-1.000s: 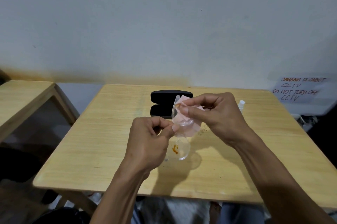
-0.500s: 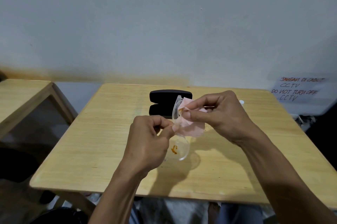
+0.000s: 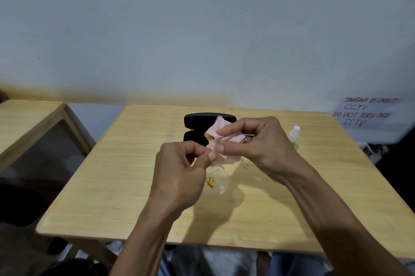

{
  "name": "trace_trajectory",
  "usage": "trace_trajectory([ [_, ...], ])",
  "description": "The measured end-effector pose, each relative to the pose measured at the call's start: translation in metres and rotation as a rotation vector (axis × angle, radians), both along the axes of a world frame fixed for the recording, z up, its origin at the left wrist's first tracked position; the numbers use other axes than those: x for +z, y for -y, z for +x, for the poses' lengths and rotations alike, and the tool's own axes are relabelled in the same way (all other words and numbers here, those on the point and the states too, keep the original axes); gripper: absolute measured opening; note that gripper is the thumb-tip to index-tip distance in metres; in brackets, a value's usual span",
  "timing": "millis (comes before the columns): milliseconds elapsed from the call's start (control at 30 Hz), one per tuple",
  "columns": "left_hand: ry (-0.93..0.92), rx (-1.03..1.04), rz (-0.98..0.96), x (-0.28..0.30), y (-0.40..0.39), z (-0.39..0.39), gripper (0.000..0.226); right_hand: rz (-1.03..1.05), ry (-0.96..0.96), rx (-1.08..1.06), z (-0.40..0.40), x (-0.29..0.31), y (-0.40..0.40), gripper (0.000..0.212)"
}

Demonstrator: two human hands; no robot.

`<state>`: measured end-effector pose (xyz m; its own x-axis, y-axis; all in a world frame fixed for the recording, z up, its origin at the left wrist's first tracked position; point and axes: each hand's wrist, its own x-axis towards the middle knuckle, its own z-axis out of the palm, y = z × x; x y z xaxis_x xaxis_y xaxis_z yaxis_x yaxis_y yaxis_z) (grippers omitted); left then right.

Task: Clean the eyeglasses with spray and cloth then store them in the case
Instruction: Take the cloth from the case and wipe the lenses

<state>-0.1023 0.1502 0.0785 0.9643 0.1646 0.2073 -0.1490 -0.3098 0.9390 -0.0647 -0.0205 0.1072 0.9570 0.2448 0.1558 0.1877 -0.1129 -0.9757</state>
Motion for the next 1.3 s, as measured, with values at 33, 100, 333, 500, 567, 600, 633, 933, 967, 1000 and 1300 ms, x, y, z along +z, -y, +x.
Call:
trace_trajectory([
  [33,-0.005,-0.005,-0.002,0.0,0.0,-0.001,0.015,-0.015,-0.006,0.009,0.001,0.001,0.004,0.02],
  [100,-0.008,-0.025,0.003,0.0,0.0,-0.001,0.013,-0.024,0.002,0.006,0.001,0.002,0.012,0.017],
  [333,0.016,-0.019,0.091,0.002,0.003,0.003,0.016,0.146,0.047,-0.119,0.001,0.002,0.0,0.01],
  [500,0.023,-0.012,0.052,0.003,0.007,0.003,0.015,0.054,0.049,-0.121,0.002,0.003,-0.012,0.015],
  [567,0.023,-0.013,0.011,0.003,0.003,0.004,0.013,-0.014,0.044,-0.079,0.002,0.004,-0.009,0.017],
  [600,0.018,-0.023,-0.002,0.003,0.001,0.004,0.014,-0.032,0.035,-0.054,0.003,0.005,-0.005,0.017],
  [633,0.012,-0.032,-0.005,0.004,0.001,0.004,0.014,-0.045,0.028,-0.026,0.003,0.006,-0.002,0.018],
  [933,0.012,-0.088,0.035,0.01,-0.001,0.002,0.008,-0.083,0.073,0.017,0.009,0.012,0.023,0.012],
  [967,0.014,-0.087,0.043,0.01,-0.001,0.002,0.008,-0.06,0.087,-0.002,0.009,0.011,0.022,0.011],
  [1000,0.014,-0.083,0.05,0.01,-0.001,0.003,0.008,-0.036,0.101,-0.021,0.009,0.011,0.019,0.011],
  [1300,-0.003,-0.037,-0.018,0.01,0.001,0.001,0.015,-0.03,0.094,0.02,0.007,0.006,0.0,0.019],
])
